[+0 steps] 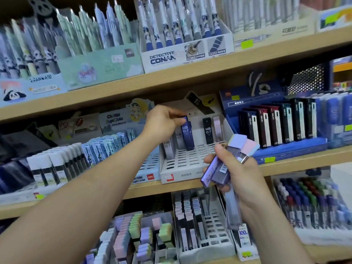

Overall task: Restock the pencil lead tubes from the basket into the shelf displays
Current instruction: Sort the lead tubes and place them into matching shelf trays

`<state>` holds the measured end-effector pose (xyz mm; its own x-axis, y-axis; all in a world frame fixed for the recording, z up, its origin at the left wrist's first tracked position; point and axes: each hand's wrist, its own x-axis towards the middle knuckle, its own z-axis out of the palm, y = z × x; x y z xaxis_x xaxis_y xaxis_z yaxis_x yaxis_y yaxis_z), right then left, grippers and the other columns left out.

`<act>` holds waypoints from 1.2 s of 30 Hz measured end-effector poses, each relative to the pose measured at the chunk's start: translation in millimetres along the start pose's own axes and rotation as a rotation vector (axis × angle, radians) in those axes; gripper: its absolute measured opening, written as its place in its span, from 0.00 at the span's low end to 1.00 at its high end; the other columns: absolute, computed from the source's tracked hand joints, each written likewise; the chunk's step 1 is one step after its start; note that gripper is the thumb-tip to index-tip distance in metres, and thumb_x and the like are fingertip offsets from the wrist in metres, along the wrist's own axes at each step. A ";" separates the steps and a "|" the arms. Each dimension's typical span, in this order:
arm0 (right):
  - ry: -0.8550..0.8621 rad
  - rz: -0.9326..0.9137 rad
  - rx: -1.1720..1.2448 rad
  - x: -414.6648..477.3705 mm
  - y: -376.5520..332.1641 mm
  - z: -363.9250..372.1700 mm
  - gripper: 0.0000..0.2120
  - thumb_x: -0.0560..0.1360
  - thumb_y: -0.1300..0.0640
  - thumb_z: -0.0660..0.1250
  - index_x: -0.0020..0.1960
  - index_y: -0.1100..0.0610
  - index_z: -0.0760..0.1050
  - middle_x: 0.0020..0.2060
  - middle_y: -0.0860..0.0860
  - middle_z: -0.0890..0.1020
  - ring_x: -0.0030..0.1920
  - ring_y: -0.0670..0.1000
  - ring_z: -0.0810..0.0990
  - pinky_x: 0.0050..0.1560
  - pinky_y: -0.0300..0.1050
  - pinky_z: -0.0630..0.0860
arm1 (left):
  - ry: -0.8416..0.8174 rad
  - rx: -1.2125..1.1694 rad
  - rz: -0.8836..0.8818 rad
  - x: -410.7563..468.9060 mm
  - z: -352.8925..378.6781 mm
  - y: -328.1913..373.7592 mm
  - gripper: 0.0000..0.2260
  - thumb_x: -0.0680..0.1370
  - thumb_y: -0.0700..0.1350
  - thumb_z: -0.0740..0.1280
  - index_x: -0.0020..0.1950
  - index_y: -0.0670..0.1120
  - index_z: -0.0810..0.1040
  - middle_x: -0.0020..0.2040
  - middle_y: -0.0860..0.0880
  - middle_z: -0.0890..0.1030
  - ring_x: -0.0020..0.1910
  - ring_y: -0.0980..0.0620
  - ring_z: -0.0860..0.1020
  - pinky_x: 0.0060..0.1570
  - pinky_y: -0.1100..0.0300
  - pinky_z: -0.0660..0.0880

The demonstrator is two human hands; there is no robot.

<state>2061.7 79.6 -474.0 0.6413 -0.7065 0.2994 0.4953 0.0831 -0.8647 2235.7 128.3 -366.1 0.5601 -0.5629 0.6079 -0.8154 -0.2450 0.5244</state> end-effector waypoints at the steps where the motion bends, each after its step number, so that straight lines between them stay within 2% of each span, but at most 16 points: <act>1: 0.003 -0.002 0.000 -0.3 -0.3 -0.3 0.16 0.78 0.51 0.67 0.51 0.66 0.77 0.36 0.56 0.85 0.29 0.49 0.80 0.20 0.36 0.64 | 0.000 0.002 0.000 1.0 0.6 0.3 0.11 0.75 0.45 0.73 0.56 0.49 0.83 0.55 0.52 0.83 0.55 0.57 0.77 0.60 0.62 0.71; 5: 0.011 -0.006 0.012 -0.8 -2.4 -0.4 0.10 0.76 0.51 0.68 0.44 0.59 0.77 0.35 0.54 0.84 0.31 0.51 0.79 0.20 0.36 0.64 | -0.035 -0.023 -0.023 3.7 1.7 1.6 0.10 0.74 0.44 0.73 0.56 0.49 0.83 0.54 0.51 0.83 0.53 0.55 0.79 0.60 0.58 0.75; 7: 0.016 -0.006 0.013 -0.6 -2.4 -0.2 0.11 0.75 0.50 0.68 0.44 0.58 0.77 0.35 0.54 0.85 0.31 0.51 0.80 0.20 0.36 0.64 | -0.066 0.018 -0.011 5.8 0.3 2.9 0.10 0.75 0.44 0.73 0.56 0.49 0.83 0.53 0.51 0.83 0.52 0.55 0.78 0.59 0.60 0.74; 10: 0.015 -0.008 0.003 -1.1 -2.6 0.3 0.12 0.76 0.50 0.68 0.42 0.59 0.78 0.36 0.55 0.85 0.31 0.52 0.79 0.20 0.36 0.64 | -0.105 0.114 0.003 9.4 -1.5 3.2 0.10 0.76 0.45 0.71 0.57 0.49 0.83 0.53 0.53 0.81 0.51 0.58 0.74 0.53 0.67 0.67; 15: -0.001 -0.009 -0.005 -2.6 -4.2 -0.5 0.11 0.76 0.50 0.67 0.37 0.54 0.79 0.35 0.54 0.85 0.32 0.52 0.81 0.21 0.36 0.64 | -0.152 0.233 0.026 10.9 6.2 4.6 0.08 0.78 0.45 0.69 0.56 0.49 0.84 0.55 0.53 0.82 0.56 0.56 0.77 0.54 0.66 0.67; 18: -0.026 -0.010 0.000 -4.2 -6.1 -0.2 0.08 0.73 0.49 0.68 0.44 0.53 0.79 0.36 0.52 0.85 0.32 0.50 0.83 0.21 0.36 0.64 | -0.141 0.340 0.050 14.3 8.8 8.1 0.08 0.77 0.46 0.69 0.55 0.51 0.84 0.56 0.54 0.82 0.56 0.55 0.77 0.52 0.66 0.68; 21: -0.048 -0.017 -0.005 -4.1 -6.5 -0.6 0.12 0.71 0.48 0.67 0.51 0.53 0.77 0.35 0.51 0.84 0.32 0.50 0.83 0.21 0.36 0.64 | -0.103 0.455 0.128 14.9 9.9 7.8 0.08 0.77 0.44 0.70 0.55 0.51 0.84 0.55 0.52 0.83 0.55 0.53 0.78 0.52 0.63 0.71; 24: -0.084 -0.023 -0.002 -4.4 -6.1 0.8 0.04 0.76 0.53 0.66 0.49 0.53 0.75 0.34 0.52 0.83 0.30 0.51 0.81 0.21 0.35 0.61 | -0.085 0.538 0.194 11.6 7.5 5.6 0.08 0.78 0.46 0.68 0.54 0.52 0.84 0.54 0.52 0.83 0.54 0.50 0.79 0.56 0.56 0.76; 27: -0.084 -0.012 0.026 -4.6 -4.6 4.4 0.04 0.77 0.54 0.65 0.46 0.54 0.73 0.33 0.53 0.82 0.29 0.50 0.80 0.21 0.34 0.62 | -0.023 0.587 0.292 -5.0 -0.6 12.0 0.10 0.79 0.49 0.64 0.58 0.52 0.82 0.56 0.52 0.83 0.57 0.49 0.77 0.57 0.53 0.74; 29: -0.075 -0.017 0.040 -6.7 -5.1 9.7 0.04 0.77 0.53 0.66 0.46 0.53 0.73 0.33 0.52 0.82 0.32 0.53 0.81 0.21 0.34 0.63 | 0.061 0.456 0.328 -34.9 -10.7 20.5 0.10 0.80 0.50 0.62 0.55 0.52 0.83 0.51 0.53 0.84 0.52 0.51 0.78 0.54 0.53 0.75; 30: -0.066 -0.025 0.042 -7.2 -4.7 12.4 0.05 0.77 0.53 0.67 0.46 0.53 0.73 0.33 0.52 0.82 0.33 0.54 0.81 0.21 0.35 0.64 | 0.046 0.338 0.305 -56.3 -16.2 24.3 0.11 0.80 0.52 0.62 0.51 0.52 0.83 0.45 0.53 0.84 0.47 0.53 0.79 0.50 0.53 0.76; 31: -0.057 -0.035 0.041 -7.8 -4.0 15.2 0.05 0.77 0.53 0.67 0.45 0.53 0.74 0.32 0.51 0.82 0.33 0.54 0.80 0.22 0.36 0.65 | -0.021 0.221 0.270 -78.8 -21.2 25.7 0.12 0.80 0.55 0.61 0.48 0.52 0.82 0.40 0.53 0.83 0.42 0.54 0.79 0.46 0.52 0.77; 33: -0.064 -0.047 0.031 -10.9 -2.9 23.6 0.05 0.77 0.54 0.68 0.43 0.53 0.75 0.29 0.50 0.81 0.30 0.50 0.79 0.23 0.38 0.68 | -0.224 0.073 0.190 -124.1 -29.5 29.0 0.13 0.77 0.61 0.62 0.51 0.56 0.80 0.37 0.53 0.82 0.38 0.55 0.80 0.42 0.50 0.78; 34: -0.072 -0.048 0.019 -12.7 -2.5 28.8 0.06 0.77 0.54 0.68 0.42 0.53 0.75 0.27 0.49 0.79 0.27 0.48 0.77 0.23 0.37 0.68 | -0.295 0.008 0.149 -140.7 -32.2 26.8 0.11 0.76 0.61 0.66 0.54 0.58 0.78 0.37 0.52 0.83 0.36 0.55 0.81 0.41 0.51 0.79; 36: -0.116 -0.049 -0.021 -16.2 -0.8 38.5 0.07 0.77 0.54 0.68 0.41 0.54 0.74 0.26 0.49 0.77 0.24 0.45 0.73 0.21 0.34 0.65 | -0.334 -0.256 -0.007 -159.4 -34.9 17.0 0.14 0.74 0.50 0.71 0.58 0.59 0.75 0.36 0.47 0.84 0.31 0.53 0.80 0.36 0.56 0.79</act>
<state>2073.5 118.1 -462.6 0.6807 -0.6230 0.3854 0.5164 0.0350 -0.8556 2137.7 241.4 -433.2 0.4525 -0.7974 0.3993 -0.7258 -0.0692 0.6844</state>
